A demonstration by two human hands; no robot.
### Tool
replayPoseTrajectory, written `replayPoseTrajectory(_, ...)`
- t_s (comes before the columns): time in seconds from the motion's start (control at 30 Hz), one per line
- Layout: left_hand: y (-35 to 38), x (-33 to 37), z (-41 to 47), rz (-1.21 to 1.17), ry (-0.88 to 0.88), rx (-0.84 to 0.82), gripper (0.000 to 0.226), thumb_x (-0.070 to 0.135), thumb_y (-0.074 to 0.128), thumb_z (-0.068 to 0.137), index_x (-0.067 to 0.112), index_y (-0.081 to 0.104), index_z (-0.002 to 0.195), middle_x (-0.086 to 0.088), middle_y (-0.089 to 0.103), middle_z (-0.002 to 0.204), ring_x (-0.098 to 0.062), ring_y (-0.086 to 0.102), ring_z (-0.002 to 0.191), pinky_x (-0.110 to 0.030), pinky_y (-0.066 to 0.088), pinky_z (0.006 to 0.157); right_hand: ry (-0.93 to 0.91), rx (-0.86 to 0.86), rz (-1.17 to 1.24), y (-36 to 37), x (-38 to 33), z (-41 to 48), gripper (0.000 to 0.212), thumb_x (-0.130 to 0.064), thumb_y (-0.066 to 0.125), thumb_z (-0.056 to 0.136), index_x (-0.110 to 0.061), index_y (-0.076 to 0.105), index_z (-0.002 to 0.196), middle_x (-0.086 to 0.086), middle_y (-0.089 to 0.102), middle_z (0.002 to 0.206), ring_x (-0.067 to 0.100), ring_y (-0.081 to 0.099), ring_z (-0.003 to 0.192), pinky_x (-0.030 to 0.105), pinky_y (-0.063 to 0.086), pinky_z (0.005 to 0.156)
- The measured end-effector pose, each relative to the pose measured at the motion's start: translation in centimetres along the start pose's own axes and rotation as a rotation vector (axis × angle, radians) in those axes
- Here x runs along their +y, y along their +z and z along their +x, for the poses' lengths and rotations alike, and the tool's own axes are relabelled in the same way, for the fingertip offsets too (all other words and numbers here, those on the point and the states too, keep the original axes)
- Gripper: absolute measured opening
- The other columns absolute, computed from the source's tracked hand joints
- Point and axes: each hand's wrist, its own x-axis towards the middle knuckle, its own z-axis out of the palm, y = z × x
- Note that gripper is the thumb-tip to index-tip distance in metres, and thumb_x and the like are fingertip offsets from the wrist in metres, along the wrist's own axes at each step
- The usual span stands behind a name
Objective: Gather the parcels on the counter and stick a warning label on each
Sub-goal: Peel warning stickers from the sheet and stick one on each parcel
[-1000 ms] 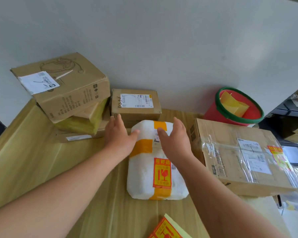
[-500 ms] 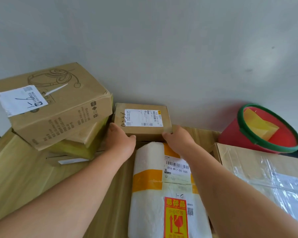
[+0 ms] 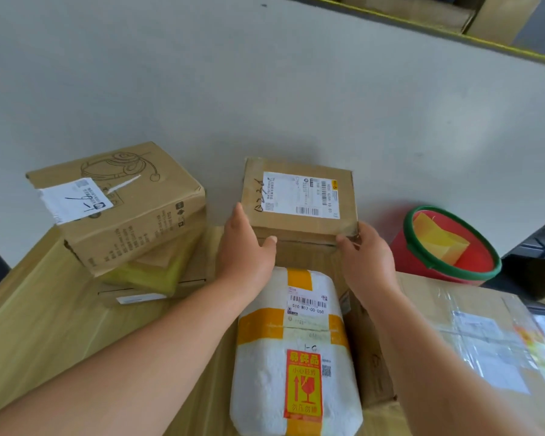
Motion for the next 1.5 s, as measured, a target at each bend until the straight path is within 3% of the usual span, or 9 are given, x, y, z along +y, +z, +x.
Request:
replayPoseTrajectory(0.1, -2.4, 1.6, -2.7, -0.057, 0.087, 0.058, 0.074, 0.03, 0.062, 0.088, 0.019, 0.019, 0.148, 0.0, 0.037, 0.147, -0.019, 0.038, 0.133, -0.04, 0.038, 0.106, -0.001, 0.042, 0.051, -2.8, -1.7, -3.4, 0.016, -0.026, 0.054, 0.09, -0.03, 0.059, 0.105, -0.018, 0.065, 0.083, 0.009, 0.061, 0.081, 0.03, 0.049, 0.069)
replayPoseTrajectory(0.3, -8.4, 2.3, -10.1, -0.06, 0.223, 0.157, 0.059, 0.034, 0.07, 0.08, 0.017, 0.043, 0.129, 0.001, 0.054, 0.12, -0.019, 0.052, 0.11, -0.041, 0.048, 0.089, -0.017, 0.067, 0.094, -7.1, -3.6, -12.7, 0.012, -0.031, 0.054, 0.091, -0.03, 0.059, 0.101, -0.02, 0.066, 0.079, 0.001, 0.06, 0.077, 0.027, 0.046, 0.063)
replayPoseTrajectory(0.53, -15.6, -0.6, -20.6, -0.137, 0.253, 0.221, 0.052, 0.033, 0.074, 0.074, 0.026, 0.045, 0.116, 0.01, 0.051, 0.112, -0.008, 0.049, 0.102, -0.021, 0.038, 0.08, -0.053, 0.003, 0.104, -9.0, -6.2, -23.8, 0.016, -0.036, 0.055, 0.091, -0.032, 0.057, 0.106, -0.018, 0.067, 0.089, -0.001, 0.061, 0.085, 0.028, 0.048, 0.07)
replayPoseTrajectory(0.63, -18.6, -3.7, -24.5, -0.131, 0.188, 0.234, 0.049, 0.036, 0.073, 0.073, 0.035, 0.041, 0.11, 0.01, 0.051, 0.109, -0.008, 0.049, 0.097, -0.017, 0.038, 0.072, -0.075, -0.085, 0.087, -8.0, -7.3, -28.2, 0.03, -0.038, 0.054, 0.092, -0.03, 0.055, 0.121, -0.017, 0.066, 0.102, 0.001, 0.06, 0.094, 0.029, 0.05, 0.078)
replayPoseTrajectory(0.77, -21.3, -8.6, -28.6, -0.089, 0.058, 0.258, 0.049, 0.033, 0.075, 0.073, 0.035, 0.04, 0.108, 0.012, 0.052, 0.105, -0.008, 0.051, 0.095, -0.014, 0.036, 0.067, -0.082, -0.232, 0.064, -5.2, -7.9, -32.8, 0.019, -0.039, 0.054, 0.092, -0.034, 0.053, 0.109, -0.018, 0.064, 0.094, 0.002, 0.06, 0.088, 0.03, 0.05, 0.073)
replayPoseTrajectory(1.07, -21.4, -16.4, -31.8, 0.067, -0.33, 0.132, 0.044, 0.033, 0.073, 0.076, 0.024, 0.045, 0.109, 0.008, 0.057, 0.093, -0.009, 0.054, 0.074, -0.029, 0.038, 0.056, 0.019, -0.504, -0.098, 1.1, -4.9, -37.0, 0.022, -0.034, 0.052, 0.092, -0.025, 0.058, 0.111, -0.009, 0.065, 0.094, 0.015, 0.059, 0.085, 0.03, 0.047, 0.068)
replayPoseTrajectory(1.27, -20.3, -17.5, -30.7, 0.157, -0.52, -0.065, 0.045, 0.03, 0.067, 0.081, 0.015, 0.045, 0.118, 0.0, 0.06, 0.101, -0.021, 0.059, 0.084, -0.033, 0.046, 0.069, 0.084, -0.748, -0.117, 1.9, -2.5, -36.6, 0.03, -0.028, 0.05, 0.092, -0.028, 0.053, 0.122, -0.006, 0.064, 0.111, 0.014, 0.061, 0.094, 0.036, 0.052, 0.083)
replayPoseTrajectory(1.33, -19.9, -17.0, -30.2, 0.225, -0.514, -0.079, 0.06, 0.031, 0.067, 0.081, 0.013, 0.041, 0.132, -0.006, 0.057, 0.12, -0.027, 0.056, 0.105, -0.038, 0.047, 0.085, 0.103, -0.787, -0.1, 1.6, -1.8, -36.0, 0.042, -0.03, 0.052, 0.092, -0.029, 0.046, 0.134, -0.004, 0.059, 0.128, 0.017, 0.058, 0.108, 0.037, 0.05, 0.091)
replayPoseTrajectory(1.5, -16.6, -11.9, -27.4, 0.515, -0.016, -0.053, 0.076, 0.034, 0.064, 0.082, 0.01, 0.028, 0.144, -0.009, 0.034, 0.147, -0.026, 0.03, 0.135, -0.037, 0.025, 0.11, -0.109, -0.472, -0.307, -0.7, 0.3, -31.9, 0.056, -0.032, 0.054, 0.093, -0.023, 0.033, 0.144, 0.0, 0.035, 0.149, 0.02, 0.035, 0.134, 0.033, 0.035, 0.104)
